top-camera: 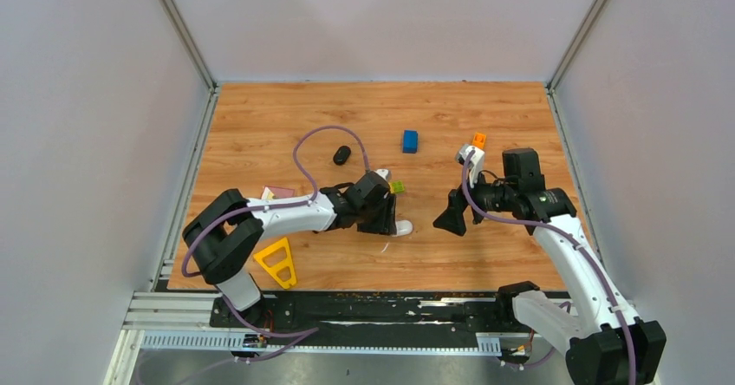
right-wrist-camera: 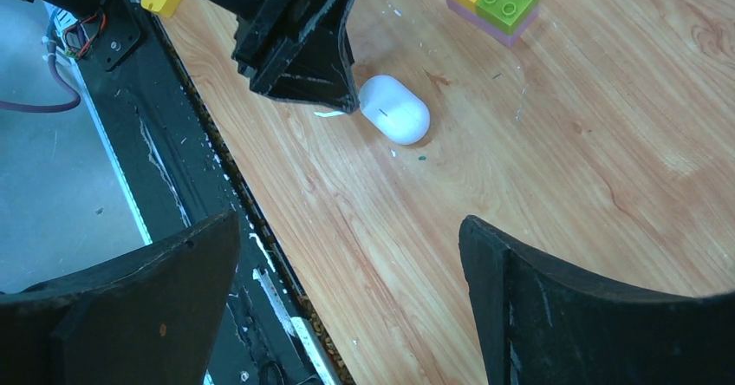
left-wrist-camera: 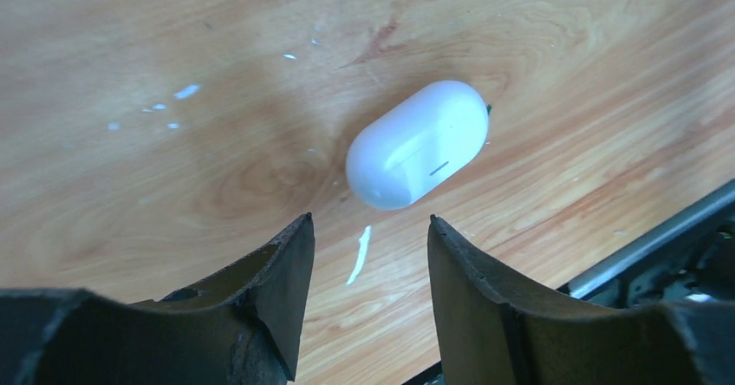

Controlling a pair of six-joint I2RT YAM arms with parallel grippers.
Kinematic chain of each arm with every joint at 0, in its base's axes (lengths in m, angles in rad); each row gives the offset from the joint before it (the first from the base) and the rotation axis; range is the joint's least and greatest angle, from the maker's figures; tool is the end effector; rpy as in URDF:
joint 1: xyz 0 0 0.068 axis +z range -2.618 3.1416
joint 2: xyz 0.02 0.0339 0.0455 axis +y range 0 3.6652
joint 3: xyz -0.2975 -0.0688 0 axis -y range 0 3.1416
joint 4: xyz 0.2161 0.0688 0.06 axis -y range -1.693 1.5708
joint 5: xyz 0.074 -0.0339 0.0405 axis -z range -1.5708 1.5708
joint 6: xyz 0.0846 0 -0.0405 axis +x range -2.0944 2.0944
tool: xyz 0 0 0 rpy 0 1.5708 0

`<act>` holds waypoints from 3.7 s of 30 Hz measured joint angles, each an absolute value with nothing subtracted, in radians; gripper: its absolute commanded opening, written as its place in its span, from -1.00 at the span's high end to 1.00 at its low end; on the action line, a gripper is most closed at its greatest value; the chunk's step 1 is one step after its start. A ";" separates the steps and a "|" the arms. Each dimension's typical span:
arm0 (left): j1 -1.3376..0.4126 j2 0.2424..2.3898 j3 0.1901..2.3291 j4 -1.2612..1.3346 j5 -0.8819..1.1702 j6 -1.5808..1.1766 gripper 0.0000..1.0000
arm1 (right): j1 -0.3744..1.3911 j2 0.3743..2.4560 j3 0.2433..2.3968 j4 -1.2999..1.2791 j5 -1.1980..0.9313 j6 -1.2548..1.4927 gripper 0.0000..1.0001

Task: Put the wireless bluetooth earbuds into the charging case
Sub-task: Place the charging case at the center of the board, then pick up the charging case at the center of the board, then place the charging case at the center of the board.

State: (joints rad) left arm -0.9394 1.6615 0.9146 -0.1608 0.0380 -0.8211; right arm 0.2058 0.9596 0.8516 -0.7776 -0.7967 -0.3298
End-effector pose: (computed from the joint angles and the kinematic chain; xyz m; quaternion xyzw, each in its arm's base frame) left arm 0.2004 -0.2795 0.1821 0.0621 0.9434 -0.2623 0.1934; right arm 0.1392 0.0909 0.2904 -0.3554 0.8027 0.3455 0.3317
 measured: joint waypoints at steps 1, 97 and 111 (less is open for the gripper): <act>-0.939 1.655 0.939 -0.211 0.017 -0.795 -0.16 | 0.206 0.960 0.850 -0.777 -0.799 -0.329 -0.94; -1.050 1.271 0.675 -0.363 -0.339 -0.918 0.00 | 0.179 0.944 0.847 -0.757 -0.821 -0.318 -0.92; -1.061 1.436 0.707 -0.285 -0.368 -1.044 -0.25 | 0.179 0.909 0.847 -0.761 -0.812 -0.319 -0.88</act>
